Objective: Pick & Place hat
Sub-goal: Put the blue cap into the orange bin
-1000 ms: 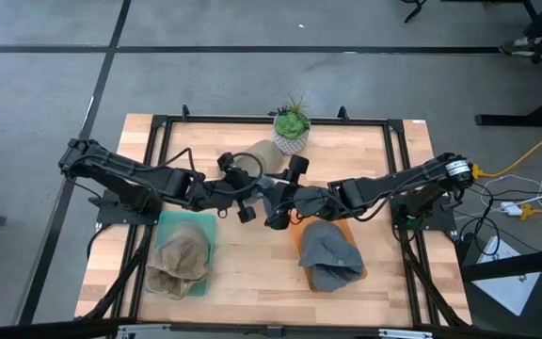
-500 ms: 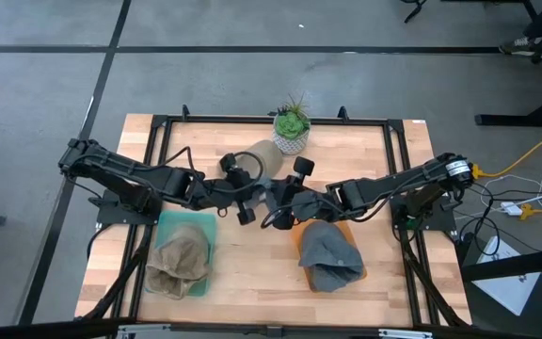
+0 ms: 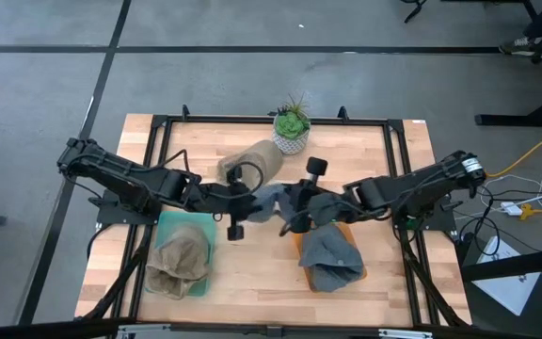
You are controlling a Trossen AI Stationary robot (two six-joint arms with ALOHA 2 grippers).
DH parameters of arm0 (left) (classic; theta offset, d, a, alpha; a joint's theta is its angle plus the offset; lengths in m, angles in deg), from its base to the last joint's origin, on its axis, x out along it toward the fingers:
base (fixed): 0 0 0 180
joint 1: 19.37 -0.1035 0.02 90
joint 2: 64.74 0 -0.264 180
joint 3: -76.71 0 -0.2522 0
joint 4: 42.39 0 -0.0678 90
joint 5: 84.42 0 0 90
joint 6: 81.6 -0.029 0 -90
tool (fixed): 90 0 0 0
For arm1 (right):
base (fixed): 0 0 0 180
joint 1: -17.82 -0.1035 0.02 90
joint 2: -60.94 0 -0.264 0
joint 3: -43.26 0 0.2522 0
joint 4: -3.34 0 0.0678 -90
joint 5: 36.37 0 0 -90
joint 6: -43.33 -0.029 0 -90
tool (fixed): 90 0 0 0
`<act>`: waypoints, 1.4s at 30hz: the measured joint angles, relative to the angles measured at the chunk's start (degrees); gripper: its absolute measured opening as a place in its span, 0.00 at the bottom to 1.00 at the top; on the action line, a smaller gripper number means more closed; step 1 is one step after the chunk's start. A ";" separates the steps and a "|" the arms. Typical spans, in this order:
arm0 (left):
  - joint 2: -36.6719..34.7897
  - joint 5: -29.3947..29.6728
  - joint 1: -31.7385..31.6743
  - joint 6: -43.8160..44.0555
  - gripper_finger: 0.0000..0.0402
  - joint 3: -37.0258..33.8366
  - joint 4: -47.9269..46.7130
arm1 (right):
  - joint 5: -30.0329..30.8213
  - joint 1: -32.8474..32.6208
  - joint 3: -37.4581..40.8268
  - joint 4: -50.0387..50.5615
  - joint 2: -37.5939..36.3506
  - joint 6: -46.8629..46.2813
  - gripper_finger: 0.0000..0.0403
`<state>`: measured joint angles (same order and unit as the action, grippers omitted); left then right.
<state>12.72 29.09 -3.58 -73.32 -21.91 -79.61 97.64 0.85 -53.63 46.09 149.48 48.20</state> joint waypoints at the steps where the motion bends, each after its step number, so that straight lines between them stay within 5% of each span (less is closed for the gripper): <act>1: -0.25 -1.67 0.31 -0.03 0.22 0.00 -0.03 | 0.02 -0.26 0.00 1.45 -0.81 -0.49 0.03; 23: -3.35 2.96 6.18 4.63 0.24 -0.04 -0.82 | 6.99 -13.18 0.00 44.53 -8.86 -28.96 0.04; 29: -3.35 3.34 6.32 5.05 0.24 -0.04 -0.77 | 7.14 -18.07 0.00 46.72 -8.86 -32.22 0.04; 35: -3.35 4.03 6.29 5.50 0.24 -0.04 -0.77 | 0.67 -21.97 0.00 46.48 -8.84 -33.51 0.04; 42: -3.35 5.39 6.23 5.52 0.24 -0.04 -0.77 | -2.53 -25.33 0.00 39.29 -8.82 -28.57 0.04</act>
<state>9.37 34.48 2.65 -67.80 -21.95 -80.38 95.11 -24.47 -53.63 85.38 140.67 19.62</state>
